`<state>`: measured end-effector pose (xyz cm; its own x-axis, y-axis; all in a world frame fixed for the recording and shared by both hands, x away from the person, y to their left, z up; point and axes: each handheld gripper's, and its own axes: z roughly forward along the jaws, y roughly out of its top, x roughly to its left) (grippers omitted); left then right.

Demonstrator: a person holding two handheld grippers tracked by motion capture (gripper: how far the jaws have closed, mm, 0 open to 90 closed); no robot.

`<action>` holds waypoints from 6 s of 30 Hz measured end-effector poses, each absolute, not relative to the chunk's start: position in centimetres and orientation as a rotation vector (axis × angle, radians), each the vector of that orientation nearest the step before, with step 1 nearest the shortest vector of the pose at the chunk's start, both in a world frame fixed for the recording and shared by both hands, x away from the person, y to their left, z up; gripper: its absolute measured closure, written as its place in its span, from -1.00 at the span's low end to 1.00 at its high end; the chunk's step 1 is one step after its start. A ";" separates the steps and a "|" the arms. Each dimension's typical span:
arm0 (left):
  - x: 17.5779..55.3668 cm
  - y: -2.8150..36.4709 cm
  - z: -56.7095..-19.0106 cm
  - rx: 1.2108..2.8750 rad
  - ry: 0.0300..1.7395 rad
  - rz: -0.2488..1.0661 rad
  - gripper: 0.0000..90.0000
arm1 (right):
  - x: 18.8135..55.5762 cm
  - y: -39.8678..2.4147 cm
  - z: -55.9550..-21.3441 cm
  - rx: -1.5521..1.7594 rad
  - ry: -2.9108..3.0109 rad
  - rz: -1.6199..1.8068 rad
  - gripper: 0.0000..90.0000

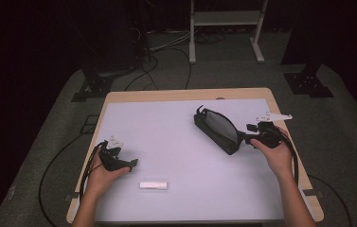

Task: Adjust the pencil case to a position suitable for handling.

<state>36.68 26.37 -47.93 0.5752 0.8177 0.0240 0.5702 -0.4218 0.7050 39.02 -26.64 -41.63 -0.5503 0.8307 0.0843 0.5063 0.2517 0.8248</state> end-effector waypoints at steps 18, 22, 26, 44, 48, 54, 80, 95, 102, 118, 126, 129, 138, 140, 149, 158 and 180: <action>36.7 26.4 -47.9 2.148 1.102 0.484 -1.00 | 41.6 -24.9 -41.3 1.213 2.187 1.192 -0.03; 36.7 26.4 -47.9 2.148 1.102 0.484 -1.00 | 42.2 -24.7 -41.6 1.211 2.201 1.183 -0.02; 36.7 26.4 -47.9 2.148 1.102 0.484 -1.00 | 42.7 -24.5 -41.9 1.213 2.204 1.185 0.01; 36.7 26.4 -47.9 2.148 1.102 0.483 -1.00 | 43.9 -23.8 -43.4 1.261 2.238 1.207 0.39; 36.7 26.4 -47.9 2.148 1.102 0.483 -1.00 | 43.9 -23.7 -43.4 1.271 2.232 1.229 0.59; 36.7 26.4 -47.9 2.148 1.102 0.483 -1.00 | 44.0 -23.7 -43.3 1.283 2.226 1.238 0.74; 36.7 26.4 -47.9 2.148 1.102 0.483 -1.00 | 43.4 -24.1 -42.7 1.322 2.206 1.252 0.95; 36.7 26.4 -47.9 2.149 1.102 0.483 -1.00 | 41.9 -24.7 -42.0 1.290 2.234 1.309 0.95; 36.7 26.4 -47.9 2.148 1.102 0.484 -1.00 | 40.9 -24.9 -41.8 1.258 2.260 1.323 0.95; 36.7 26.4 -47.9 2.149 1.102 0.484 -1.00 | 39.0 -24.9 -41.3 1.154 2.326 1.374 0.95; 36.7 26.4 -47.9 2.148 1.102 0.483 -1.00 | 38.4 -24.6 -41.3 1.095 2.369 1.393 0.95; 36.7 26.4 -47.9 2.149 1.102 0.483 -1.00 | 38.1 -24.4 -41.3 1.060 2.393 1.408 0.95; 36.7 26.4 -47.9 2.148 1.101 0.483 -1.00 | 37.9 -23.7 -41.5 0.967 2.472 1.437 0.95; 36.7 26.4 -47.9 2.148 1.102 0.483 -1.00 | 37.9 -23.5 -41.6 0.953 2.493 1.441 0.95; 36.7 26.4 -47.9 2.149 1.101 0.484 -1.00 | 37.8 -22.5 -41.9 0.870 2.583 1.462 0.95; 36.7 26.4 -47.9 2.148 1.101 0.483 -1.00 | 37.7 -21.8 -42.0 0.792 2.659 1.482 0.95; 36.7 26.4 -47.9 2.149 1.101 0.484 -1.00 | 37.4 -20.1 -42.6 0.620 2.839 1.492 0.95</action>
